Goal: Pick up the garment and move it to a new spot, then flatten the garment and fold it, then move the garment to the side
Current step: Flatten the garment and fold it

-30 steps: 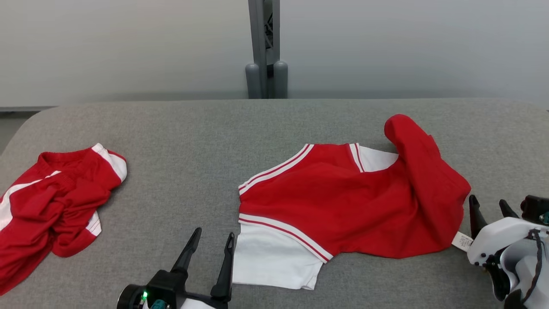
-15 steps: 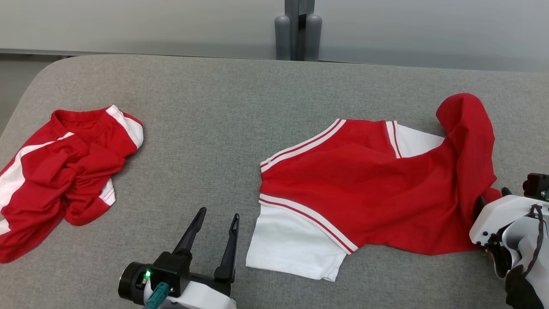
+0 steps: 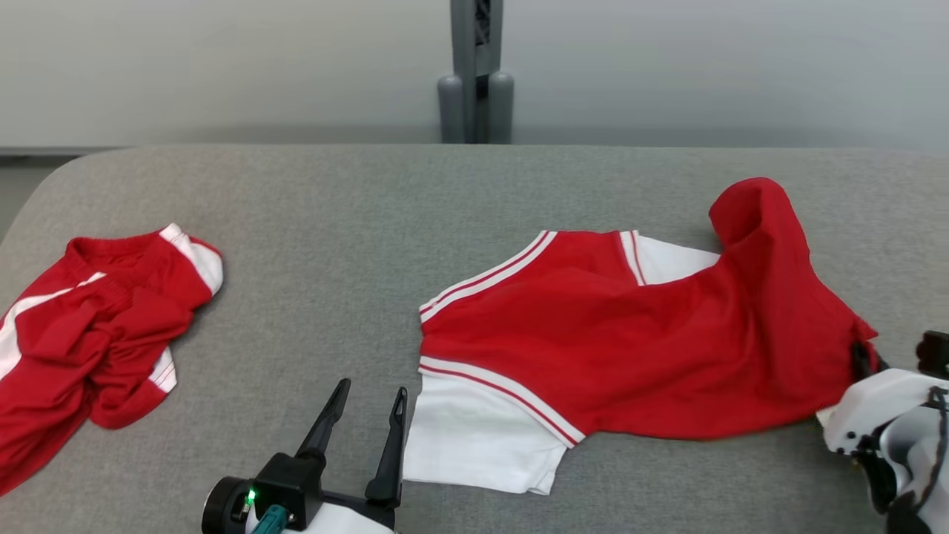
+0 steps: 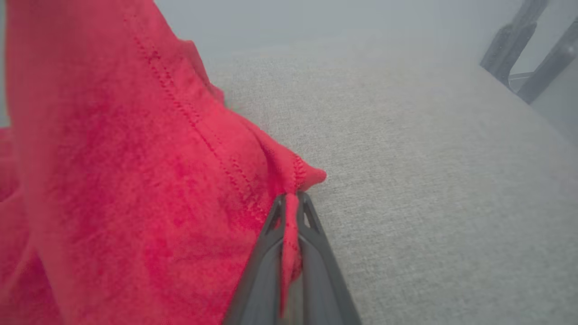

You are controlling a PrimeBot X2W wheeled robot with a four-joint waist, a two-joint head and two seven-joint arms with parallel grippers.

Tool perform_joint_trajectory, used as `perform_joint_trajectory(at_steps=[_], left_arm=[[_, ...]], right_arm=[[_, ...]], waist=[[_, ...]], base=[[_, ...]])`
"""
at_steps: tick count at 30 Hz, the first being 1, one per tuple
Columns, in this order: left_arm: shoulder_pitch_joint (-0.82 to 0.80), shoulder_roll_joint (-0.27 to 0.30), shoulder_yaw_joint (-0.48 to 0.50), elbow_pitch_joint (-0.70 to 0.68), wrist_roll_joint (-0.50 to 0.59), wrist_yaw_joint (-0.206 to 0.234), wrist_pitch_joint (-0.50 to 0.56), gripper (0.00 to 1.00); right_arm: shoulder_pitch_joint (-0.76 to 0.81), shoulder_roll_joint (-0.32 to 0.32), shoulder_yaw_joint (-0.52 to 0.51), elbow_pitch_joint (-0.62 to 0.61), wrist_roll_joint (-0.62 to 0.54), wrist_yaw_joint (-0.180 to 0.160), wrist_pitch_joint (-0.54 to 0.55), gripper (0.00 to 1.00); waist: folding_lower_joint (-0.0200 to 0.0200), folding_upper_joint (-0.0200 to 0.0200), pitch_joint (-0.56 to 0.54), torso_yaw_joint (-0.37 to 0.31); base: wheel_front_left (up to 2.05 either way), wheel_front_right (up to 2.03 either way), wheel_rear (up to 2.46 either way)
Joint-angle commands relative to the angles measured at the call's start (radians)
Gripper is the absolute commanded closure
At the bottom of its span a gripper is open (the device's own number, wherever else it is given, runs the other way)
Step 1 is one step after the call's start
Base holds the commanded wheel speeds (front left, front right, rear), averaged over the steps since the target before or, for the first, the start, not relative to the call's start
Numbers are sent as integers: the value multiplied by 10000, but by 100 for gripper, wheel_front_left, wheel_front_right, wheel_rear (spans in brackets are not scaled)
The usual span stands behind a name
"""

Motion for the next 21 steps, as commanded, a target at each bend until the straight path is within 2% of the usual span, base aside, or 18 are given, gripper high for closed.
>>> perform_joint_trajectory(at_steps=[1, 6, 11, 12, 13, 17, 21], left_arm=[[73, 43, 37, -33, -70, 87, -4, 0], [314, 45, 84, -68, -188, 158, -4, 0], [438, 43, 104, -85, -271, 180, -4, 0], [460, 45, 77, -76, -287, 179, -4, 0], [481, 43, 42, -53, -288, 168, -4, 0], [459, 45, 29, -41, -339, 211, -4, 0], [529, 43, 82, -41, -407, 260, -4, 0]], right_arm=[[251, -196, -167, -207, -130, -6, -95, 100], [1031, -586, -1106, -390, -877, -6, -84, 100], [1434, -466, -2036, -190, -1403, -6, -86, 100], [1539, -446, -2240, -167, -1555, -6, -85, 24], [1645, -476, -2450, -172, -1723, -8, -85, 0], [1876, -386, -3355, -703, -2509, -6, -86, 0], [2094, 143, -4052, -2155, -3346, -6, -85, 0]], waist=[[0, 0, -300, -334], [0, 0, -687, -772], [0, 0, -868, -1032], [0, 0, -909, -1068], [0, 0, -952, -1086], [0, 0, -1081, -1098], [0, 0, -1200, -1123]], base=[[0, 0, 0], [0, 0, 0], [0, 0, 0], [0, 0, 0], [0, 0, 0], [0, 0, 0], [0, 0, 0]])
